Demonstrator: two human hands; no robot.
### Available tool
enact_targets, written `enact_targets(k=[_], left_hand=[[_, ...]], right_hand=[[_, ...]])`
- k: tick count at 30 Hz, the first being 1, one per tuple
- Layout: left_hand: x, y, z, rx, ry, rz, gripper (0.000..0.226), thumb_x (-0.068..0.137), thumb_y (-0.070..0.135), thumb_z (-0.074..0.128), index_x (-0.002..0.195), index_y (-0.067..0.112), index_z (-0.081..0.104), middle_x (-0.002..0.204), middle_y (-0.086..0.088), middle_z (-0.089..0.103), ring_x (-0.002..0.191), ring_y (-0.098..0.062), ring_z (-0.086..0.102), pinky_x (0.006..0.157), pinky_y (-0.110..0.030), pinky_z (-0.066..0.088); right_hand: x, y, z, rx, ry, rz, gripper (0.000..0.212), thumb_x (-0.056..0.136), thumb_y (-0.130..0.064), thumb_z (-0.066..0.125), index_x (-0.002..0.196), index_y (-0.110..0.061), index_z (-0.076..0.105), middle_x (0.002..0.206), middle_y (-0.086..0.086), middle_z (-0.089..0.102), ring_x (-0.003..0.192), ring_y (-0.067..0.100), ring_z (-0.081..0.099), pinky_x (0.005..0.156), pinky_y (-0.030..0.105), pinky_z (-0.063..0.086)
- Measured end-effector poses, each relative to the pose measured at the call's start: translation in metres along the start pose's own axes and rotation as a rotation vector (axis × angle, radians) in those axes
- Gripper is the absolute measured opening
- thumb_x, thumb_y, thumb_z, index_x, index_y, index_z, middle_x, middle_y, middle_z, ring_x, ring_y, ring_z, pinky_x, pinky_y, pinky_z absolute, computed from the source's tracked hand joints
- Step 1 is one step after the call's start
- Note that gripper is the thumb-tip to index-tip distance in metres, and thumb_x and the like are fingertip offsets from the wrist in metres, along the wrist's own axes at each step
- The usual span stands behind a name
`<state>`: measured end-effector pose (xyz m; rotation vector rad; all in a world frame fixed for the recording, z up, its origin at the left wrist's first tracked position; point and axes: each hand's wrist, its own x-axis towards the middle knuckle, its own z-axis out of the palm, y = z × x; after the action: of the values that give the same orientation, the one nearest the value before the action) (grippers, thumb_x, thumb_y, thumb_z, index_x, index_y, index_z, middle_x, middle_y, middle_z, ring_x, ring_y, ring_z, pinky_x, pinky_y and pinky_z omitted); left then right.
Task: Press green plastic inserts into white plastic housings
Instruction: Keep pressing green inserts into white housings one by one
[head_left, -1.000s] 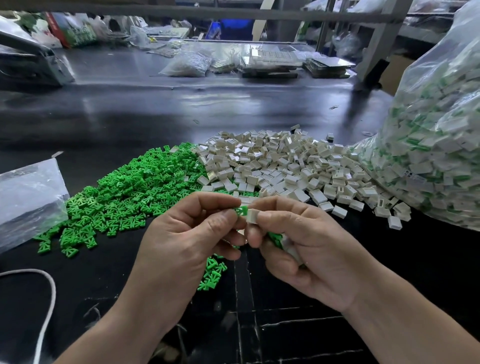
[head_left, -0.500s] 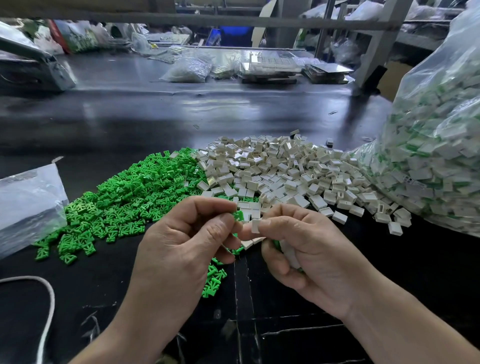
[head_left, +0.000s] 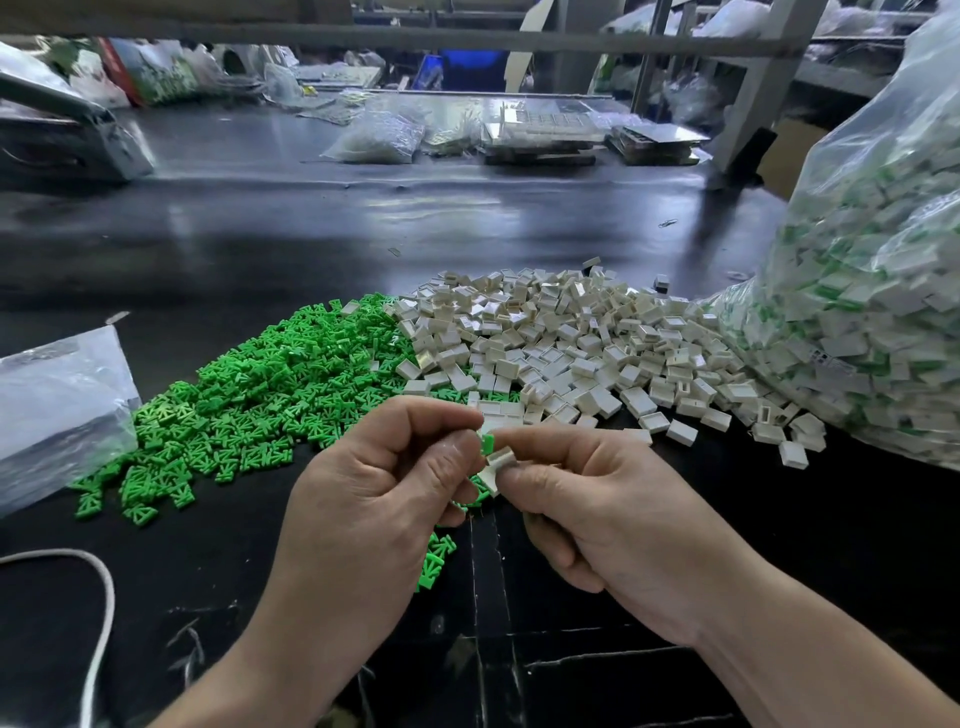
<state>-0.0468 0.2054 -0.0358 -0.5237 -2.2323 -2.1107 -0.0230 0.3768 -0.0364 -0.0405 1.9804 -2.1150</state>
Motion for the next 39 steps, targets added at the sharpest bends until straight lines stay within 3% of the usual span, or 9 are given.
enact_targets(k=[4, 7, 11, 15, 20, 26, 29, 39], left_hand=[[-0.001, -0.001, -0.001, 0.111, -0.004, 0.036, 0.018, 0.074, 0.042, 0.064, 0.09, 0.037, 0.071, 0.077, 0.005, 0.072, 0.066, -0.011, 0.067, 0.058, -0.019, 0.055], [0.0, -0.001, -0.002, 0.176, -0.002, 0.069, 0.015, 0.076, 0.038, 0.064, 0.09, 0.038, 0.07, 0.076, 0.009, 0.07, 0.066, -0.007, 0.066, 0.057, -0.014, 0.052], [0.0, 0.0, -0.003, 0.281, -0.037, 0.106, 0.014, 0.078, 0.035, 0.065, 0.091, 0.038, 0.069, 0.078, 0.016, 0.07, 0.071, -0.002, 0.066, 0.058, -0.011, 0.05], [0.001, 0.001, -0.002, 0.267, -0.058, 0.09, 0.012, 0.076, 0.037, 0.065, 0.087, 0.038, 0.069, 0.074, 0.013, 0.07, 0.065, -0.005, 0.065, 0.057, -0.014, 0.051], [0.002, 0.001, -0.004, 0.005, -0.11, -0.036, 0.01, 0.082, 0.028, 0.064, 0.087, 0.025, 0.072, 0.073, -0.006, 0.07, 0.059, -0.017, 0.064, 0.053, -0.022, 0.052], [0.004, 0.001, -0.001, -0.57, -0.251, -0.407, 0.025, 0.086, 0.023, 0.065, 0.106, 0.009, 0.071, 0.072, -0.019, 0.067, 0.052, -0.021, 0.064, 0.039, -0.024, 0.049], [0.005, 0.0, 0.001, -0.661, -0.267, -0.472, 0.031, 0.079, 0.023, 0.065, 0.103, 0.005, 0.072, 0.071, -0.02, 0.067, 0.051, -0.021, 0.065, 0.037, -0.024, 0.049], [0.002, -0.001, 0.007, -0.726, -0.288, -0.532, 0.014, 0.078, 0.02, 0.065, 0.086, 0.013, 0.074, 0.056, -0.012, 0.061, 0.04, -0.018, 0.059, 0.034, -0.024, 0.047]], right_hand=[[-0.001, -0.003, -0.001, -0.049, 0.0, -0.007, 0.013, 0.098, -0.021, 0.063, 0.099, -0.021, 0.077, 0.057, 0.006, 0.046, 0.045, 0.011, 0.04, 0.039, 0.024, 0.028], [-0.002, -0.001, -0.002, -0.079, -0.001, -0.03, 0.015, 0.098, -0.025, 0.063, 0.097, -0.013, 0.072, 0.072, 0.017, 0.053, 0.045, 0.013, 0.04, 0.038, 0.022, 0.028], [-0.002, 0.0, -0.002, -0.007, -0.027, -0.022, 0.012, 0.098, -0.019, 0.063, 0.098, -0.015, 0.074, 0.073, 0.003, 0.064, 0.043, 0.007, 0.045, 0.035, 0.018, 0.03], [-0.001, -0.001, -0.003, 0.136, 0.01, 0.026, 0.01, 0.094, -0.012, 0.065, 0.093, -0.008, 0.074, 0.07, 0.005, 0.059, 0.042, 0.008, 0.043, 0.033, 0.017, 0.028], [-0.002, -0.002, -0.003, 0.236, -0.04, 0.05, 0.02, 0.098, -0.013, 0.058, 0.104, 0.005, 0.065, 0.074, 0.006, 0.057, 0.044, 0.009, 0.039, 0.035, 0.018, 0.023], [-0.002, -0.005, -0.006, 0.279, -0.134, 0.069, 0.025, 0.094, -0.026, 0.065, 0.072, -0.015, 0.064, 0.066, 0.002, 0.053, 0.039, 0.005, 0.038, 0.032, 0.016, 0.023], [-0.002, -0.004, -0.006, 0.266, -0.142, 0.097, 0.022, 0.091, -0.028, 0.063, 0.071, -0.018, 0.067, 0.066, 0.002, 0.053, 0.038, 0.004, 0.039, 0.031, 0.015, 0.026], [-0.002, -0.003, -0.008, 0.234, -0.169, 0.117, 0.015, 0.089, -0.025, 0.064, 0.082, -0.012, 0.068, 0.064, 0.004, 0.053, 0.038, 0.006, 0.039, 0.031, 0.016, 0.028]])
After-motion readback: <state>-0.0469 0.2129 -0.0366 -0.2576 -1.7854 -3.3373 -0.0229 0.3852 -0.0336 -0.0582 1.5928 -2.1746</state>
